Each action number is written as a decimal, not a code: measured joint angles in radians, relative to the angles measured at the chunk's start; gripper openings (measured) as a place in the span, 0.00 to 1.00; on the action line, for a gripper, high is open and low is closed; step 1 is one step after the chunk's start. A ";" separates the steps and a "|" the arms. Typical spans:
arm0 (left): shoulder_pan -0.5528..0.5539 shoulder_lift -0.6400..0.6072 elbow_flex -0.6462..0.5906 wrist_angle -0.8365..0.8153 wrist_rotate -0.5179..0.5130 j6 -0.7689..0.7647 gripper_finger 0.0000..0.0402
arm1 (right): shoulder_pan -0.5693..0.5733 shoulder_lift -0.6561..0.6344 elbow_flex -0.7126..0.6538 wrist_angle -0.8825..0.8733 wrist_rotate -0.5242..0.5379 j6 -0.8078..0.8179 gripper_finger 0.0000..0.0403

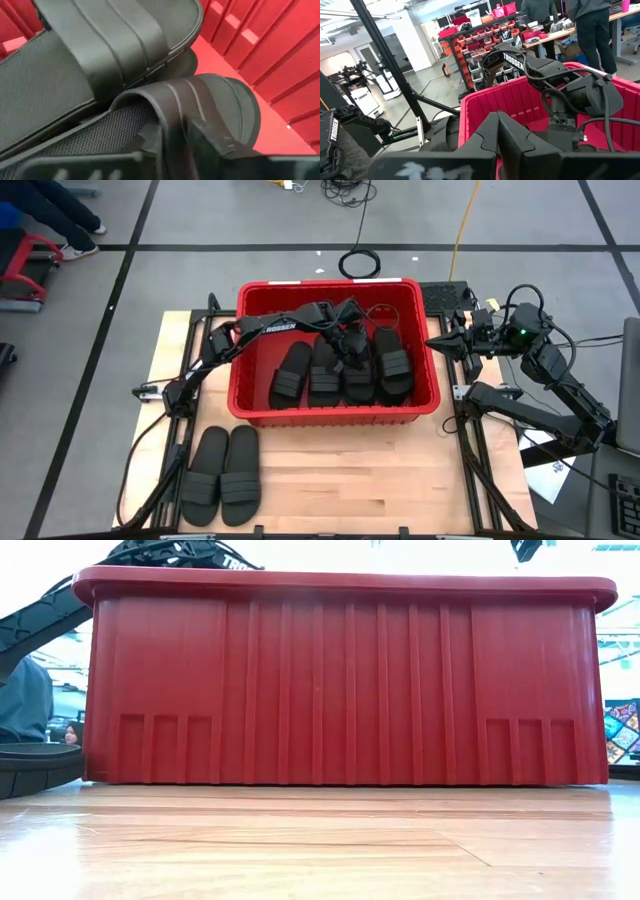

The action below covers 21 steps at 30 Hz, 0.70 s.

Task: Pick and place slides into bin
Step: Put the black slide into the red bin

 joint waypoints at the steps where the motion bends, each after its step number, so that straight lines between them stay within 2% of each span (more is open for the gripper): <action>1: 0.000 0.000 0.000 0.000 -0.002 0.000 0.23 | 0.000 0.000 0.000 0.000 0.000 0.000 0.00; 6: -0.007 0.003 -0.002 0.020 -0.046 0.009 0.40 | 0.000 0.000 0.000 0.000 0.000 0.000 0.00; 10: -0.010 0.003 -0.002 0.028 -0.054 0.047 0.48 | 0.000 0.000 0.000 0.000 0.000 0.000 0.00; 15: -0.012 0.003 0.005 0.027 -0.056 0.061 0.48 | 0.000 0.000 0.000 0.000 0.000 0.000 0.00; 21: -0.020 0.004 0.048 0.008 -0.142 0.064 0.47 | 0.000 0.000 0.000 0.000 0.000 0.000 0.00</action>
